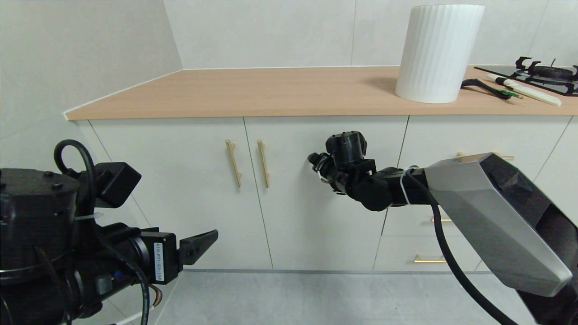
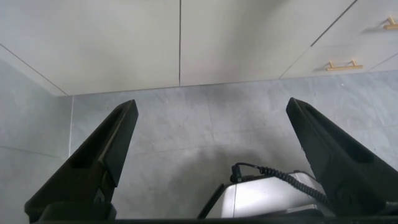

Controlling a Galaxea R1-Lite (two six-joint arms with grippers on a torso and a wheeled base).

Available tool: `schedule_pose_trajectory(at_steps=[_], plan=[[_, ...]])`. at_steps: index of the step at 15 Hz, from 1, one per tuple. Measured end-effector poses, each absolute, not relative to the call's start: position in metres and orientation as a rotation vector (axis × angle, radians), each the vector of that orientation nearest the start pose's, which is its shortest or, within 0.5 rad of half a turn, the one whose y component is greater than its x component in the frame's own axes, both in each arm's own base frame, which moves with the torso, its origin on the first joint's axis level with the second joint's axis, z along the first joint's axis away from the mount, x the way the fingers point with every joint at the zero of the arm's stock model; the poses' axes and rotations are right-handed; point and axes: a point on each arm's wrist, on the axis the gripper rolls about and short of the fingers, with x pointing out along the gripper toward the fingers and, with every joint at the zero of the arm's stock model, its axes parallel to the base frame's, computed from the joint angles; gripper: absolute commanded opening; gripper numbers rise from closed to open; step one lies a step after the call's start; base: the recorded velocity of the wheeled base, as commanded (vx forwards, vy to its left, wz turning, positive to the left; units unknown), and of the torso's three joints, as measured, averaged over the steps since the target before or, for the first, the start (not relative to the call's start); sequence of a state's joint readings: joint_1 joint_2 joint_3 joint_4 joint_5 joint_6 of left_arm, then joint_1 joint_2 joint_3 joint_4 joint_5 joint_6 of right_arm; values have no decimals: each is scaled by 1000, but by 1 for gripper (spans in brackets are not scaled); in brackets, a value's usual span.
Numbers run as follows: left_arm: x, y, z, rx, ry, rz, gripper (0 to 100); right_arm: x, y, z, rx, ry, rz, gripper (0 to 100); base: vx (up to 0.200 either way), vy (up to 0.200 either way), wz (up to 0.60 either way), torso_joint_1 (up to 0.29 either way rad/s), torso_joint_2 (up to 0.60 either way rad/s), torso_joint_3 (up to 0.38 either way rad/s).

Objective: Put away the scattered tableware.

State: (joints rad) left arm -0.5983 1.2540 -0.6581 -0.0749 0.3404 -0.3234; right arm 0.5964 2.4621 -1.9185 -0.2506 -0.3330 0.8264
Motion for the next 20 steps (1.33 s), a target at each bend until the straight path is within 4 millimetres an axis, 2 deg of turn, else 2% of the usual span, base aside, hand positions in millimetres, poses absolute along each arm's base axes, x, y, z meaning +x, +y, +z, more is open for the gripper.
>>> schedule_pose_trajectory(at_steps=[4,7,9,11,14,17,20], plan=[[154,-96,199,-79,499,-173,100,432,283,133,677,366,129,100,0,0,0,0,0,0],[154,-96,199,-80,500,-174,100,416,282,132,656,443,171,100,0,0,0,0,0,0],[154,-96,199,-80,500,-174,100,394,276,127,632,563,264,100,0,0,0,0,0,0],[154,-96,199,-80,499,-174,100,365,263,133,605,650,439,100,0,0,0,0,0,0],[153,-95,200,-81,495,-175,100,332,245,151,546,582,616,100,0,0,0,0,0,0],[151,-94,206,-88,471,-179,100,299,227,177,473,519,675,100,0,0,0,0,0,0],[146,-87,214,-85,429,-178,100,262,202,206,398,423,699,100,0,0,0,0,0,0]])
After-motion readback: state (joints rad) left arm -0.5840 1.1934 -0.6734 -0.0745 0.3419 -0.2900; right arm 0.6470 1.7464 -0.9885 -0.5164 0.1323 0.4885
